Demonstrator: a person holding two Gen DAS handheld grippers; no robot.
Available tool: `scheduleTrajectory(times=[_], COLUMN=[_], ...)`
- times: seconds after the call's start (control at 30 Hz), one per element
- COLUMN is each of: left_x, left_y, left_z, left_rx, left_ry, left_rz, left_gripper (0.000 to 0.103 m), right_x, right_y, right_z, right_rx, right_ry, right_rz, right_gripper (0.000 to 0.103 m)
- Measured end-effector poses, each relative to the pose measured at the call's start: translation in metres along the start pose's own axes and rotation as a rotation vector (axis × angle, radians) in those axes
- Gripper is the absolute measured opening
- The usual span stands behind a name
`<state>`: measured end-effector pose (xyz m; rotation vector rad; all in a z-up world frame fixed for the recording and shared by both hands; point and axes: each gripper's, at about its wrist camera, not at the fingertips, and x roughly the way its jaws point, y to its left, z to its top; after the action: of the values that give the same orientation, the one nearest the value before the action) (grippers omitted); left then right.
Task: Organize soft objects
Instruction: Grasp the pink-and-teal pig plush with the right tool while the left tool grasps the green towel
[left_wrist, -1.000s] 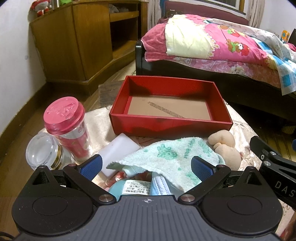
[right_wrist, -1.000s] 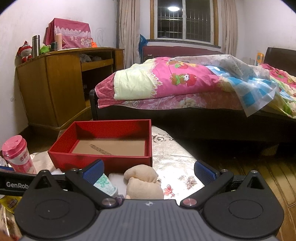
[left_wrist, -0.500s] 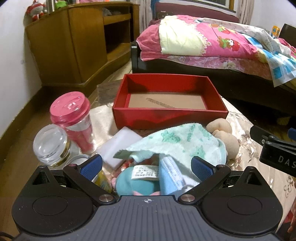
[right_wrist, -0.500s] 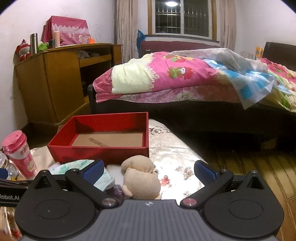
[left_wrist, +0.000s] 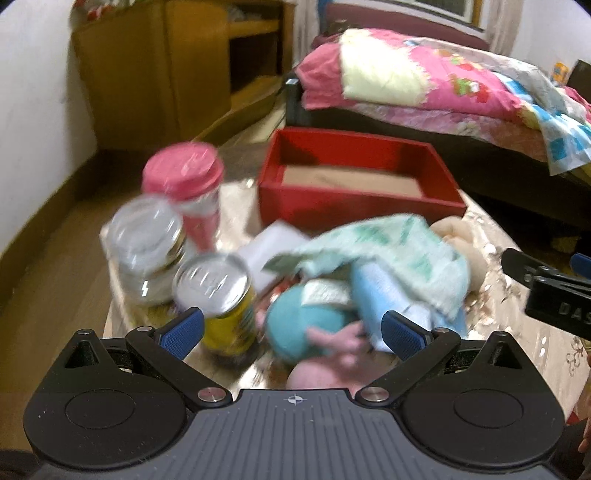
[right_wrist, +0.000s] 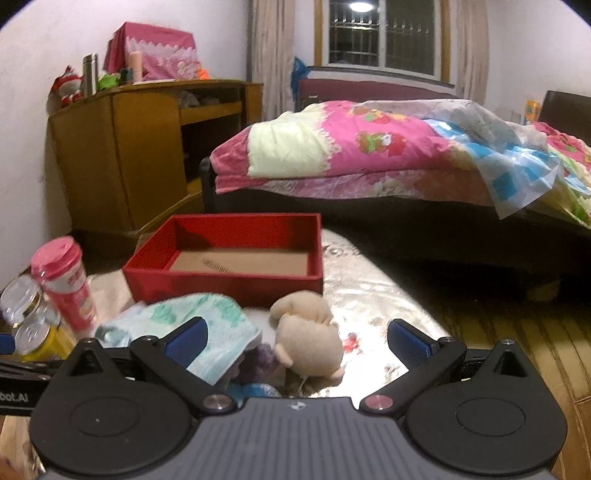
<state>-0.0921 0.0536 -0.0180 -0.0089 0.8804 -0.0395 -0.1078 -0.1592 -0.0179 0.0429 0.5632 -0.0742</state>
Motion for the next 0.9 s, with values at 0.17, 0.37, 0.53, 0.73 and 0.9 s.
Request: scheduleTrajectory(times=[0.17,0.37,0.53,0.73,0.9], left_x=[-0.001,-0.010,-0.014,-0.010,-0.010], left_y=[0.015,0.043,0.055,0.054,0.054], left_z=[-0.008,-0.007,-0.001,-0.001,0.002], left_rx=[0.005,-0.072,-0.133,-0.143,-0.151], left_ry=[0.015,0.025,-0.002,0.014,0.004], left_rz=[0.006,-0.030,-0.041,-0.094,-0.134], left_gripper=[0.090,0.083,0.086,0.087,0.089], right_x=[0.003,0.014,0.027,0.054,0.048], right_y=[0.011,0.046,0.083,0.109,0.098], right_z=[-0.012,-0.035,-0.056,-0.059,-0.062], right_rx=[-0.030,-0.219,-0.376,-0.371,-0.280], right_ry=[0.060,0.199,0.239,0.299,0.408], right_rz=[0.093,0.340,0.462,0.584,0.641], right_gripper=[0.079,0.079,0.077,0.052,0.039])
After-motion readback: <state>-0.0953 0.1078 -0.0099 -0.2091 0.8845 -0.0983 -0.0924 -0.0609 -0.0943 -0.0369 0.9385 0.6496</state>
